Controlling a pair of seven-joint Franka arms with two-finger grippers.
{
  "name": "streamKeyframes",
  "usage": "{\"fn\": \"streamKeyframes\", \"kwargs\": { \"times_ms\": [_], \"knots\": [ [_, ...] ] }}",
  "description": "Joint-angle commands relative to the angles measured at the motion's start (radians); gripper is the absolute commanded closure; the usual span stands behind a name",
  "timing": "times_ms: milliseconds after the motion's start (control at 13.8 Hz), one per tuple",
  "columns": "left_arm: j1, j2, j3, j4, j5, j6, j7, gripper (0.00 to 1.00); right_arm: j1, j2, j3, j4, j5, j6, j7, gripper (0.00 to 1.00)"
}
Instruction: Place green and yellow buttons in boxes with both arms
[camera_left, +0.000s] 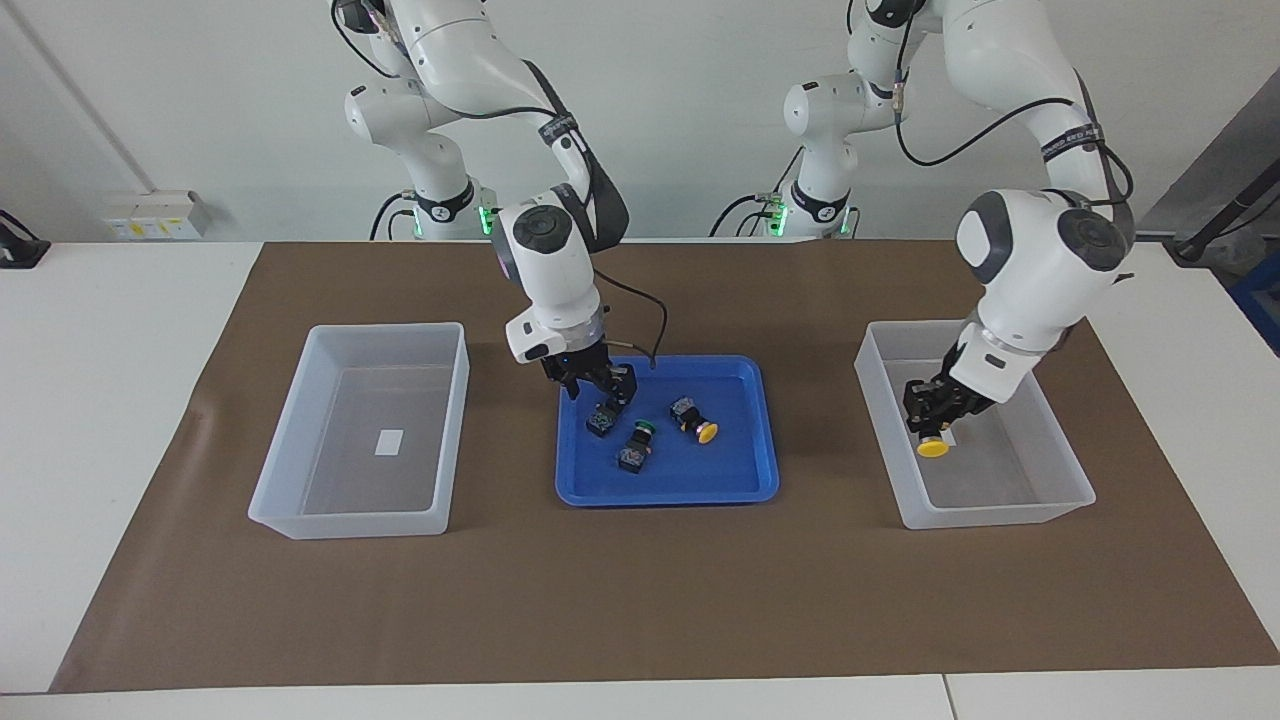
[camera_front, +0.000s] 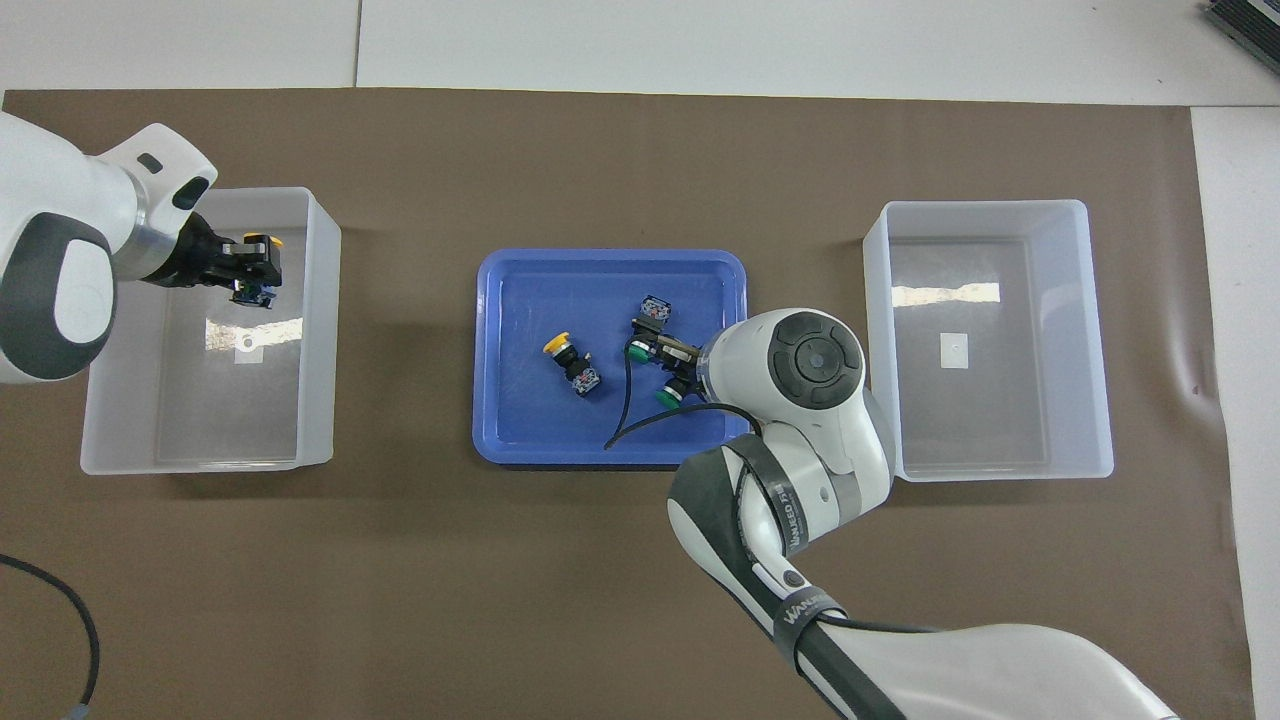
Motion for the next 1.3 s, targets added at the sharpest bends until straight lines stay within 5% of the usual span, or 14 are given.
{"fn": "streamKeyframes", "kwargs": {
  "times_ms": [0,289,361,434,506,723,940,1229],
  "knots": [
    [0.054,-0.011,-0.012,-0.088,0.008,0.096,0.057,1.00,0.011,0.013,0.001,-0.013,0.019,0.034,0.010,0.29],
    [0.061,-0.010,-0.012,-0.229,0.008,0.252,0.091,1.00,0.032,0.053,0.000,-0.013,0.018,0.080,0.022,0.37],
    [0.061,-0.010,-0.012,-0.231,0.008,0.247,0.091,0.58,0.031,0.055,0.000,-0.013,0.018,0.080,0.019,0.45],
    [0.061,-0.008,-0.012,-0.224,0.009,0.238,0.091,0.13,0.031,0.055,0.000,-0.013,0.016,0.080,0.016,0.71],
    [0.059,-0.007,-0.012,-0.211,0.009,0.226,0.091,0.01,0.031,0.055,0.000,-0.012,0.016,0.077,0.019,1.00],
    [0.038,0.012,-0.012,-0.063,0.009,0.067,0.089,0.00,0.020,0.023,-0.002,0.022,0.016,0.003,0.021,1.00],
    [-0.028,0.035,-0.015,0.098,-0.006,-0.079,-0.026,0.00,-0.014,-0.071,-0.015,0.140,0.002,-0.247,0.013,1.00],
    [-0.232,0.029,-0.015,0.050,-0.005,-0.008,-0.460,0.00,-0.158,-0.161,-0.014,0.202,-0.050,-0.416,-0.235,1.00]
  ]
}}
